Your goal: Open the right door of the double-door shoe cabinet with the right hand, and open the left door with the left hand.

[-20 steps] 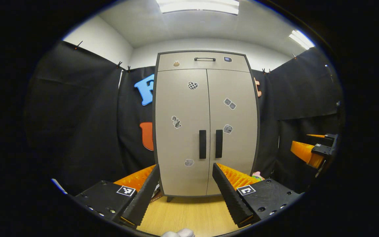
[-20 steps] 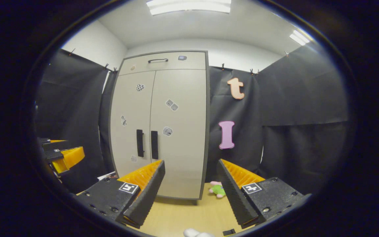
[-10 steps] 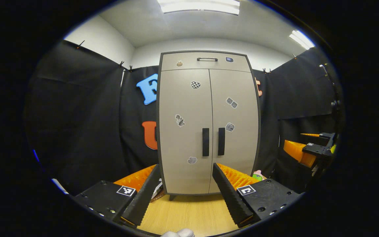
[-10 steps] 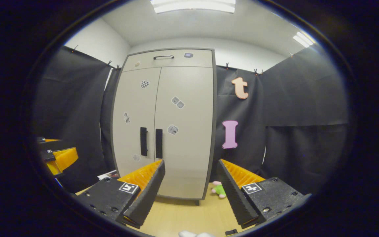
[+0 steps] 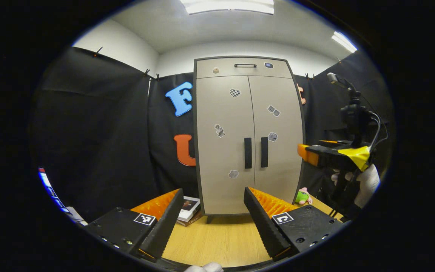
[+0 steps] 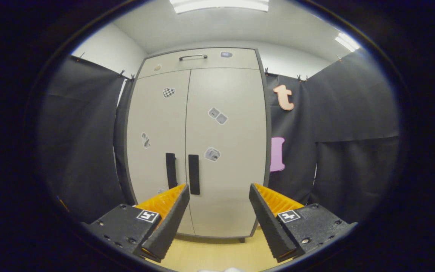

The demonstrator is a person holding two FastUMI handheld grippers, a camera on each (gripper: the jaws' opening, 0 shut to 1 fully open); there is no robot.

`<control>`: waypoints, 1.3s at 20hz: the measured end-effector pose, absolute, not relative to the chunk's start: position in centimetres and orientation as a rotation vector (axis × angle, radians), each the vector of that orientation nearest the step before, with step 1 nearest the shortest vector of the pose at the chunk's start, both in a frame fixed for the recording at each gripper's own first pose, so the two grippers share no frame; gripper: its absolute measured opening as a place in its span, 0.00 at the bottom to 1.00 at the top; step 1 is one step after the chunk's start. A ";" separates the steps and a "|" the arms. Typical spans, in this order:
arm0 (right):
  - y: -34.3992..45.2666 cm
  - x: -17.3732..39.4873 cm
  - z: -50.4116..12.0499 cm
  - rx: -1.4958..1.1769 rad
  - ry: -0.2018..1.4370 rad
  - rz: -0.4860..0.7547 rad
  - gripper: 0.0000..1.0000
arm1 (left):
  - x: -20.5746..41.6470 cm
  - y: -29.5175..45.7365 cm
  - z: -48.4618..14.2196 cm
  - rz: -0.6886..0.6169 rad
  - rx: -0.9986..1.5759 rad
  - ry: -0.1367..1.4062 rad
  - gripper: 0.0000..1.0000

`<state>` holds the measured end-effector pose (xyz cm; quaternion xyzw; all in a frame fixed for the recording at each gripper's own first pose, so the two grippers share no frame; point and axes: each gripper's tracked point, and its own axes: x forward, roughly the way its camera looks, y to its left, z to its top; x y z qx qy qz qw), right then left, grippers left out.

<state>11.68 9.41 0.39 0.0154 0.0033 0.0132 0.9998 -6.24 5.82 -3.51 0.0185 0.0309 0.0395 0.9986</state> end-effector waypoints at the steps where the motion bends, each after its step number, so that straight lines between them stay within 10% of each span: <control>1: 10.2 13.1 0.5 0.031 0.004 0.032 0.99 | -6.4 6.0 -3.8 0.088 0.041 0.067 0.96; 11: 14.7 27.3 -2.5 0.024 0.084 0.045 0.94 | -4.6 7.2 -4.4 0.191 0.017 0.095 0.97; 26: 15.7 31.5 -4.2 0.037 0.159 0.028 0.31 | -3.0 8.3 -4.4 0.255 -0.016 0.098 0.97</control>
